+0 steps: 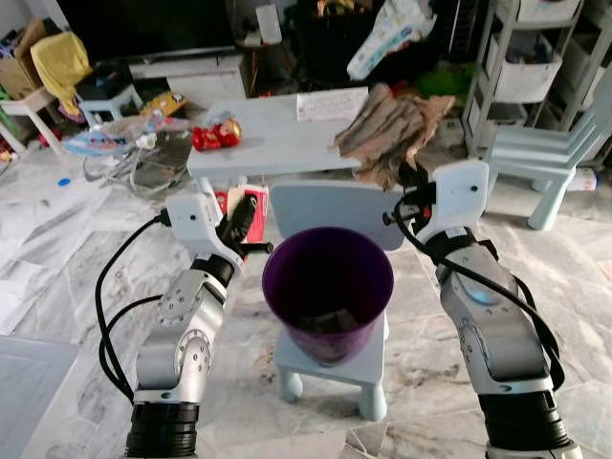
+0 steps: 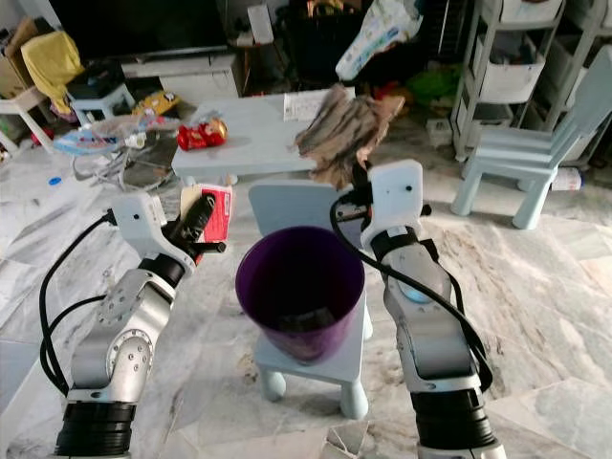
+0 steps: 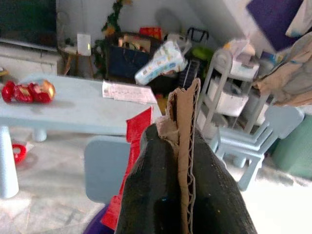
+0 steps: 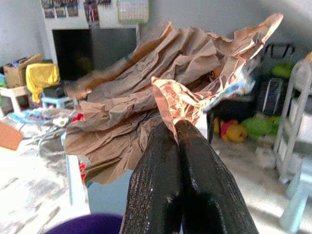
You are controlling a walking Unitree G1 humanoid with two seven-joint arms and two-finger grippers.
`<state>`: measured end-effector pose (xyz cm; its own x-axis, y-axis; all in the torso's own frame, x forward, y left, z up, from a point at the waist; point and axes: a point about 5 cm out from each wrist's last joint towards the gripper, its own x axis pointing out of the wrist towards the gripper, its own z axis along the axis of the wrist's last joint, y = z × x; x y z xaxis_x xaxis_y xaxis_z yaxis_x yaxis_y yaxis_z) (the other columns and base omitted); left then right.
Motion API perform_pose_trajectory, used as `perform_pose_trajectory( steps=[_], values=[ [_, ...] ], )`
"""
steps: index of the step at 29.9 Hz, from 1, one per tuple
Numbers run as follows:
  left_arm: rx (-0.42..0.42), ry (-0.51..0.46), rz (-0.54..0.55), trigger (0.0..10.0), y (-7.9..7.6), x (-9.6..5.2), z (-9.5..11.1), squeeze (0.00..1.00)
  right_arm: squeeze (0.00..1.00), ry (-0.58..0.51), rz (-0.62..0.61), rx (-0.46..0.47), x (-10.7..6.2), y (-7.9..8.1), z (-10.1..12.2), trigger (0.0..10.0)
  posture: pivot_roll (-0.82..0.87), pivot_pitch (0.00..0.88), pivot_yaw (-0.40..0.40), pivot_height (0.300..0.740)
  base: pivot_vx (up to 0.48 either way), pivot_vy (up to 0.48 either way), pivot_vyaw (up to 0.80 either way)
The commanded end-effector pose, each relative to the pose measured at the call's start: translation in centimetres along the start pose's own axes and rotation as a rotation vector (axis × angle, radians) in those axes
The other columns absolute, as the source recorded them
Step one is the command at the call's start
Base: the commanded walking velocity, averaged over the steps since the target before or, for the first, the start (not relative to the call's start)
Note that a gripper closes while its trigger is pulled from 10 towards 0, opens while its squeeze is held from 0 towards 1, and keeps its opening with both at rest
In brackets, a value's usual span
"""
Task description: Picking trash to rubbish bin
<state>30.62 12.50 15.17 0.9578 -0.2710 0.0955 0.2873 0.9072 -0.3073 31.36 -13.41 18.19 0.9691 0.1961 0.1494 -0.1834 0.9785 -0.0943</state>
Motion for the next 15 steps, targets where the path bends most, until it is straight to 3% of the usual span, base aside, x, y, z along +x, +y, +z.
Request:
perform_pose_trajectory(
  steps=[1, 3, 4, 5, 15],
  values=[
    [0.029, 0.02, 0.011, 3.6, 0.7, -0.3, -0.3, 0.0, 0.0, 0.063, -0.003, 0.029, -0.2, -0.1, -1.4, 10.0, -0.06, 0.081, 0.087, 0.74, 0.0, 0.0, 0.0],
    [0.037, 0.04, 0.024, 4.3, 1.1, -0.6, -0.9, 0.0, 0.0, 0.103, -0.002, 0.046, -0.4, -0.2, -2.5, 10.0, -0.05, 0.082, 0.088, 0.74, 0.0, 0.0, 0.0],
    [0.039, 0.046, 0.027, 8.2, 1.3, -0.8, -1.1, 0.0, 0.0, 0.116, -0.005, 0.049, -0.5, -0.3, -3.0, 10.0, -0.05, 0.082, 0.089, 0.74, 0.0, 0.0, 0.0],
    [0.046, 0.059, 0.029, 10.0, 1.5, -1.0, -1.5, 0.0, 0.0, 0.128, -0.005, 0.047, -0.6, -0.3, -3.4, 10.0, -0.05, 0.083, 0.09, 0.74, 0.0, 0.0, 0.0],
    [0.135, 0.177, 0.017, 10.0, 2.4, -4.7, -5.0, 0.0, 0.0, 0.244, 0.065, 0.123, -0.4, 0.0, -7.3, 10.0, -0.01, 0.094, 0.103, 0.74, 0.0, 0.0, 0.0]
  ],
)
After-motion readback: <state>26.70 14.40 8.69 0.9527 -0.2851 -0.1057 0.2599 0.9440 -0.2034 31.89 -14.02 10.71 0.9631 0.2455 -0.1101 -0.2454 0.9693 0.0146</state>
